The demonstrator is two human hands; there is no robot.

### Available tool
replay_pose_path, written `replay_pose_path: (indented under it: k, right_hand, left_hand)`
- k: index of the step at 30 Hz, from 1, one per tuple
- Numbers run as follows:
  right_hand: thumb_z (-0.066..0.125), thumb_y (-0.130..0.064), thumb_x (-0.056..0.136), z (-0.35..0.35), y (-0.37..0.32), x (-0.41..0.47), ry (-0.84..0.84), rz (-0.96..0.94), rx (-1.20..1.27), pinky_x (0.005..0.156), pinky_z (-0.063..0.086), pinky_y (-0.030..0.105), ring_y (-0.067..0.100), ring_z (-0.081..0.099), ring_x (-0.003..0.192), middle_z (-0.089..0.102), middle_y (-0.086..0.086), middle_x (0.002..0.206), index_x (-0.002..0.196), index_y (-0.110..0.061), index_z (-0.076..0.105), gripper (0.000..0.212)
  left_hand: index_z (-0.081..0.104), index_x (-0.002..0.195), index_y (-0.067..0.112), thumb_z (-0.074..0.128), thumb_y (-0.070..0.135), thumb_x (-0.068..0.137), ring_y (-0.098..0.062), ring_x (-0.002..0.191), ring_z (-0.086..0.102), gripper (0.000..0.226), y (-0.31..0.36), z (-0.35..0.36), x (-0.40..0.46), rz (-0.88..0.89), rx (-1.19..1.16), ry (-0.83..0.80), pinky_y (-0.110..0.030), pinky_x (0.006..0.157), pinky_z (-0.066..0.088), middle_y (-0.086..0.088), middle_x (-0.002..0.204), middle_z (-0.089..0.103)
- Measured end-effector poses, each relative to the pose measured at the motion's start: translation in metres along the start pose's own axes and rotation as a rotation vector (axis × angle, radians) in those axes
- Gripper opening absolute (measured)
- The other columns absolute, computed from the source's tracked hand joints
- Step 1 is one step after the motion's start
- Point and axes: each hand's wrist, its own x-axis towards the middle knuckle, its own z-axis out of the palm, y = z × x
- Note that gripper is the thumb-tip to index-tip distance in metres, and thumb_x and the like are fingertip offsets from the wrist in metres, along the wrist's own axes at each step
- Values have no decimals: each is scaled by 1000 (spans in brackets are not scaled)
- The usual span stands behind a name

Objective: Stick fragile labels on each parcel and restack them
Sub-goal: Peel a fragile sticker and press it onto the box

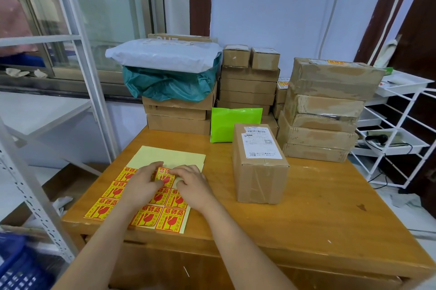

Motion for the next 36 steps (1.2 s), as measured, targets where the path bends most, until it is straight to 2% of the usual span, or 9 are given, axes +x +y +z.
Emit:
replay_pose_path:
  k: [17, 22, 27, 31, 36]
  right_hand:
    - [35, -4, 93, -3, -2, -4, 47, 50, 145, 112, 25, 33, 10, 34, 129, 50, -4, 133, 129, -22, 57, 46]
    - [36, -6, 91, 3, 1, 0, 56, 104, 183, 110, 31, 34, 13, 39, 124, 51, -4, 129, 125, -28, 60, 47]
    - [39, -1, 86, 5, 2, 2, 38, 113, 203, 103, 35, 26, 13, 43, 120, 52, -1, 127, 124, -27, 61, 50]
    - [41, 6, 86, -1, 4, 2, 90, 128, 254, 99, 26, 14, 11, 36, 125, 50, 3, 129, 129, -18, 58, 52]
    - [48, 0, 89, -5, 6, -1, 53, 124, 279, 98, 27, 13, 11, 33, 129, 45, 3, 134, 133, -20, 52, 48]
  left_hand:
    - [41, 141, 19, 56, 17, 90, -26, 129, 42, 53, 4, 0, -1, 6, 47, -4, -43, 102, 40, -8, 141, 48]
    - [41, 142, 19, 56, 19, 91, -26, 129, 42, 53, 4, -1, -1, 3, 54, -13, -44, 102, 39, -8, 142, 47]
    - [40, 142, 19, 57, 22, 91, -26, 130, 41, 54, 5, -1, -1, 9, 68, -16, -44, 103, 38, -8, 142, 46]
    - [39, 143, 21, 56, 18, 91, -24, 132, 39, 55, 5, -1, -1, 4, 77, -34, -41, 104, 36, -6, 144, 44]
    - [38, 143, 23, 53, 16, 91, -23, 132, 39, 54, 4, 0, -1, -11, 69, -38, -40, 102, 37, -4, 145, 42]
